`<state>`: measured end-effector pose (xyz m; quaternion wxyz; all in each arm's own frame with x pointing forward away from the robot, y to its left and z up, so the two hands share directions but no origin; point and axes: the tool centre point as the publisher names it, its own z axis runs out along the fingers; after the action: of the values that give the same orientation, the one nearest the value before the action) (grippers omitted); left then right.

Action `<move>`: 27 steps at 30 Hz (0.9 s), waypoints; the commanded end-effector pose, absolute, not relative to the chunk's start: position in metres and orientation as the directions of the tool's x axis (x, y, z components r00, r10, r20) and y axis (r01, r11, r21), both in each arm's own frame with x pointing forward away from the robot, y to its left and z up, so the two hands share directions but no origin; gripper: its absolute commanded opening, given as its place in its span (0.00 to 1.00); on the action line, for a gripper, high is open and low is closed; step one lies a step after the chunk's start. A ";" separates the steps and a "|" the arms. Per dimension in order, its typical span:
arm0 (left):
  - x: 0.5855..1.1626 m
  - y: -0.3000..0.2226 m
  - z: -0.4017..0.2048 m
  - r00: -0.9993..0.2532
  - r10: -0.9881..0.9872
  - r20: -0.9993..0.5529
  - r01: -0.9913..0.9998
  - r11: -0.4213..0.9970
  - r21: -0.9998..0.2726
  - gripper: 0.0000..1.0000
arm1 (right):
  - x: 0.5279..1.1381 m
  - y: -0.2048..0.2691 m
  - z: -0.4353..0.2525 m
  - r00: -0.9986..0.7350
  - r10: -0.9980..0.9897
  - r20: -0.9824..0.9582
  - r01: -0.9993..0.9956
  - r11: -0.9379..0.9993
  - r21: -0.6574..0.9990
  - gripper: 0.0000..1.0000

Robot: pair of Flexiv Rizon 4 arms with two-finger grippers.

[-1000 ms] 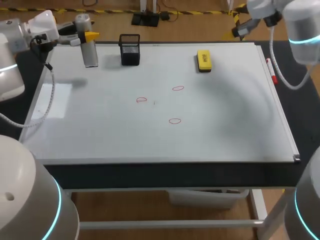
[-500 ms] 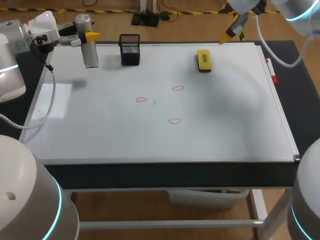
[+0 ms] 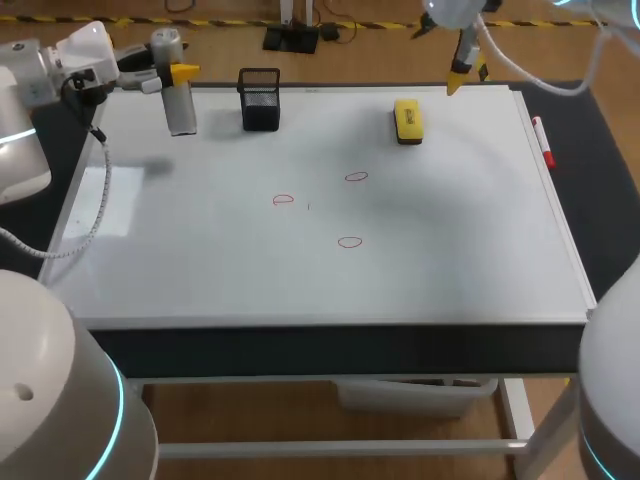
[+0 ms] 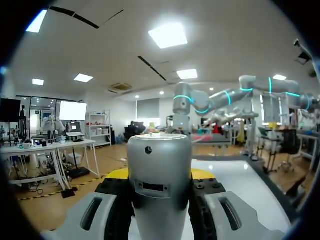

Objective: Pick up the inspection probe, press it on each red-marked spot on the whiteboard one by one, put down the probe, pick up the eraser, and wipe off all the red marks.

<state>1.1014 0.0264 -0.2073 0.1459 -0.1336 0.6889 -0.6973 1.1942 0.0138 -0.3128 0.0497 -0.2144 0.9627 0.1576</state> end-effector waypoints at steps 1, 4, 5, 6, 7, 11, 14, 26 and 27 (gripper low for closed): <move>1.101 0.025 -0.207 -0.920 -0.392 -0.017 0.022 -0.009 -1.000 0.00 | 1.193 0.018 -0.306 -0.864 -0.492 0.105 -0.483 0.870 0.098 1.00; 1.101 0.025 -0.207 -0.920 -0.392 -0.017 0.022 -0.009 -1.000 0.00 | 1.193 0.018 -0.306 -0.864 -0.492 0.105 -0.483 0.870 0.098 1.00; 1.101 0.025 -0.207 -0.920 -0.392 -0.017 0.022 -0.009 -1.000 0.00 | 1.193 0.018 -0.306 -0.864 -0.492 0.105 -0.483 0.870 0.098 1.00; 1.101 0.025 -0.207 -0.920 -0.392 -0.017 0.022 -0.009 -1.000 0.00 | 1.193 0.018 -0.306 -0.864 -0.492 0.105 -0.483 0.870 0.098 1.00; 1.101 0.025 -0.207 -0.920 -0.392 -0.017 0.022 -0.009 -1.000 0.00 | 1.193 0.018 -0.306 -0.864 -0.492 0.105 -0.483 0.870 0.098 1.00; 1.101 0.025 -0.207 -0.920 -0.392 -0.017 0.022 -0.009 -1.000 0.00 | 1.193 0.018 -0.306 -0.864 -0.492 0.105 -0.483 0.870 0.098 1.00; 1.101 0.025 -0.207 -0.920 -0.392 -0.017 0.022 -0.009 -1.000 0.00 | 1.193 0.018 -0.306 -0.864 -0.492 0.105 -0.483 0.870 0.098 1.00; 1.101 0.025 -0.207 -0.920 -0.392 -0.017 0.022 -0.009 -1.000 0.00 | 1.204 0.036 -0.316 -0.790 -0.610 0.058 -0.600 0.789 0.132 1.00; 1.101 0.025 -0.207 -0.920 -0.392 -0.017 0.022 -0.009 -1.000 0.00 | 1.204 0.039 -0.318 -0.773 -0.631 0.059 -0.620 0.773 0.135 1.00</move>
<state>1.1012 0.0263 -0.2073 0.1461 -0.1337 0.6889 -0.6972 1.1964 0.0371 -0.3115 -0.0051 -0.3155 0.9469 0.0623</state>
